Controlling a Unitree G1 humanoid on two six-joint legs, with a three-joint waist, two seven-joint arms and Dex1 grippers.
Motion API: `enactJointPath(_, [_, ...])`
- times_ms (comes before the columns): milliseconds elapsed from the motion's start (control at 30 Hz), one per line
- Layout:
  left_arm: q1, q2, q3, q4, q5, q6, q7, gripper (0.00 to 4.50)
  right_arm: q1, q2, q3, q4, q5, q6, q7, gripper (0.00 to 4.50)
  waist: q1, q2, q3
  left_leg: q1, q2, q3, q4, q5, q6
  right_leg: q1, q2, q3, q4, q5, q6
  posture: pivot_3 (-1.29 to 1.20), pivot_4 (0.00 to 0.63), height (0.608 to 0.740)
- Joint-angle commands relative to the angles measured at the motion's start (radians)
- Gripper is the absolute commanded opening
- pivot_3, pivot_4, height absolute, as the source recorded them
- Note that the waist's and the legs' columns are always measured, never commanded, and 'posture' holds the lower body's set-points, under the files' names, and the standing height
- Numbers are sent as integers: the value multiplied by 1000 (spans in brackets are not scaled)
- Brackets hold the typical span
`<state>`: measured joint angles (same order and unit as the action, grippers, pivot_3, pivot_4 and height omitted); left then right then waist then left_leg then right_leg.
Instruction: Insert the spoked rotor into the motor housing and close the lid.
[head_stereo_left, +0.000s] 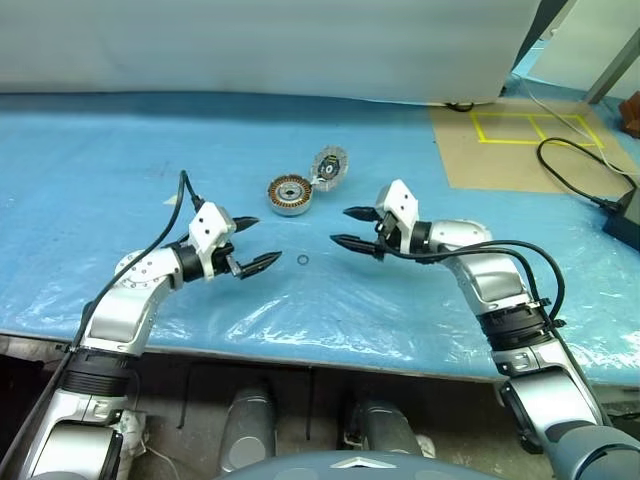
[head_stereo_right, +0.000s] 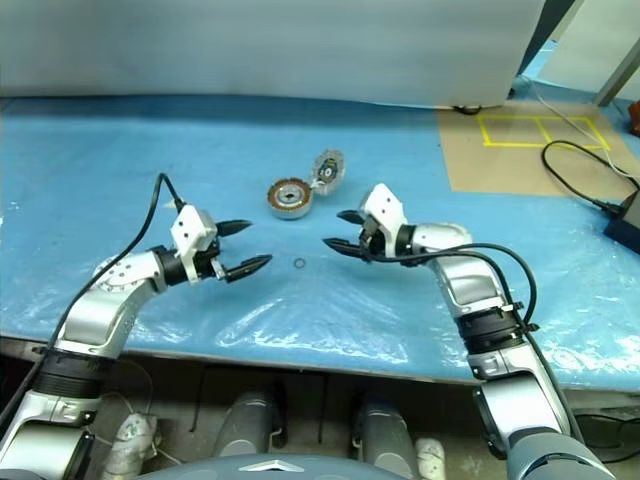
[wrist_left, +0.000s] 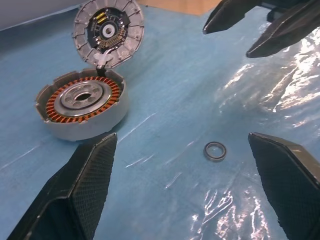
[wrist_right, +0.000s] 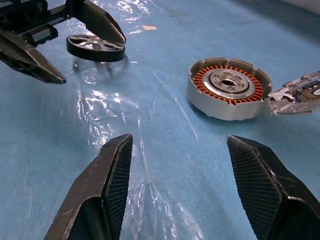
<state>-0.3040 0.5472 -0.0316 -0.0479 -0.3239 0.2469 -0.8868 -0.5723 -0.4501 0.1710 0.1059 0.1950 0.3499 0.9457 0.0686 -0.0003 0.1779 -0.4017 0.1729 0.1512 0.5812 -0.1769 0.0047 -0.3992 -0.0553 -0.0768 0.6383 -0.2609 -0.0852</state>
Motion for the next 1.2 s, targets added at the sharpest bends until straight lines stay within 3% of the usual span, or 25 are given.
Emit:
enactJointPath(33, [1, 6, 13, -50, -16, 7, -4, 4427, -26, 2, 0, -4, 2, -17, 11, 3151, 0, 0, 0, 0, 0, 0, 0, 0, 0, 0, 0, 0, 0, 0, 0, 0, 150, 740])
enactJointPath(500, [-6, 30, 25, -30, -6, -8, -8, 4427, -57, 15, 7, 23, -10, -23, 28, 3151, 0, 0, 0, 0, 0, 0, 0, 0, 0, 0, 0, 0, 0, 0, 0, 0, 150, 740])
enactJointPath(667, [-14, 32, 33, -7, -3, -22, -7, 4427, -139, 35, 34, 102, -30, -69, 62, 3151, -3, 0, 0, 0, 0, 0, 1, 0, 0, 0, 0, 0, 1, 0, 0, 0, 150, 740])
enactJointPath(1200, [62, 71, 153, -36, -2, -48, 62, 4427, -659, 265, 70, 980, -206, -471, 114, 3151, -8, 1, 0, -3, 1, 0, 2, 0, 1, -4, 0, -1, 4, -2, -4, 0, 150, 740])
